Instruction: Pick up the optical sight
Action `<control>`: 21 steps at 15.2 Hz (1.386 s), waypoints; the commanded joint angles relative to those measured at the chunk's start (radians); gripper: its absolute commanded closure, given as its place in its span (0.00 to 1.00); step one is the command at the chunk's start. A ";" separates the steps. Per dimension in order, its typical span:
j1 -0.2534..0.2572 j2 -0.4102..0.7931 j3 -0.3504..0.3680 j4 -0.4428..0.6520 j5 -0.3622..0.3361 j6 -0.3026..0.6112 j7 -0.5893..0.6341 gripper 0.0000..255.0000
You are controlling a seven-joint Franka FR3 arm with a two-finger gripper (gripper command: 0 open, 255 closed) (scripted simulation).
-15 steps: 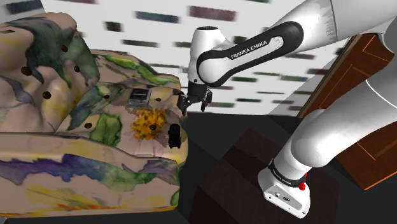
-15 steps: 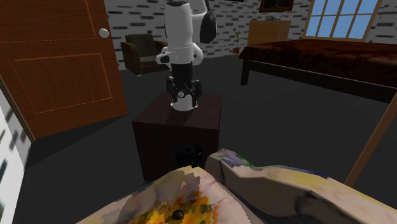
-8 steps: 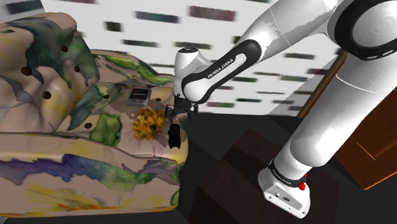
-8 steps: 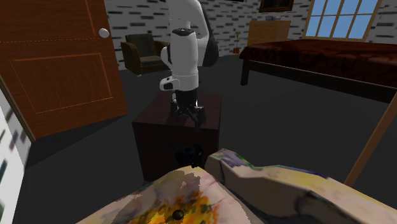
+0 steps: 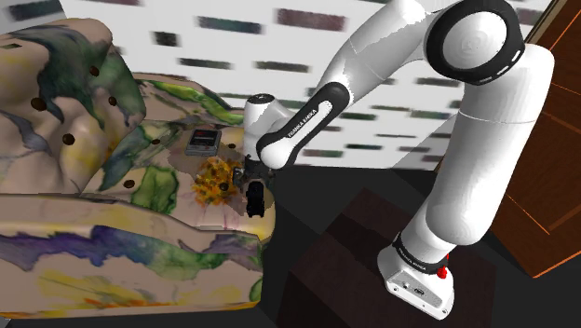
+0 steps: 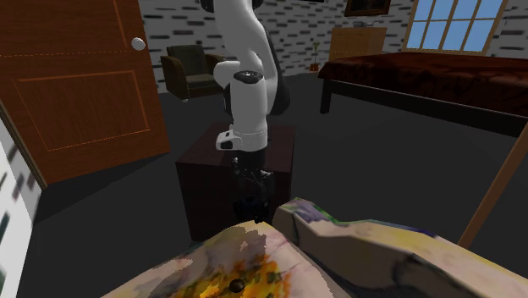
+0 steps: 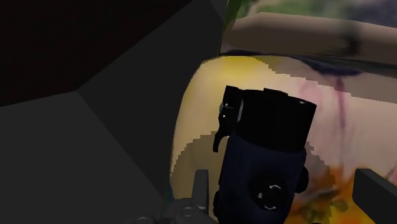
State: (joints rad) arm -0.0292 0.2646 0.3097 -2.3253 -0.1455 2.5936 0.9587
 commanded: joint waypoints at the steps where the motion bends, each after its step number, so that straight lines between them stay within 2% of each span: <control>1: 0.005 0.027 -0.009 0.002 -0.017 0.024 0.010 0.00; 5: 0.013 0.059 -0.022 0.004 -0.037 0.054 0.025 0.00; 6: 0.013 0.057 -0.021 0.002 -0.036 0.053 0.024 1.00; 15: 0.013 0.059 -0.022 0.004 -0.037 0.054 0.025 1.00; 21: -0.006 -0.016 0.005 0.001 0.010 -0.016 -0.008 1.00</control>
State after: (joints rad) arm -0.0316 0.2635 0.3098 -2.3228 -0.1446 2.5908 0.9567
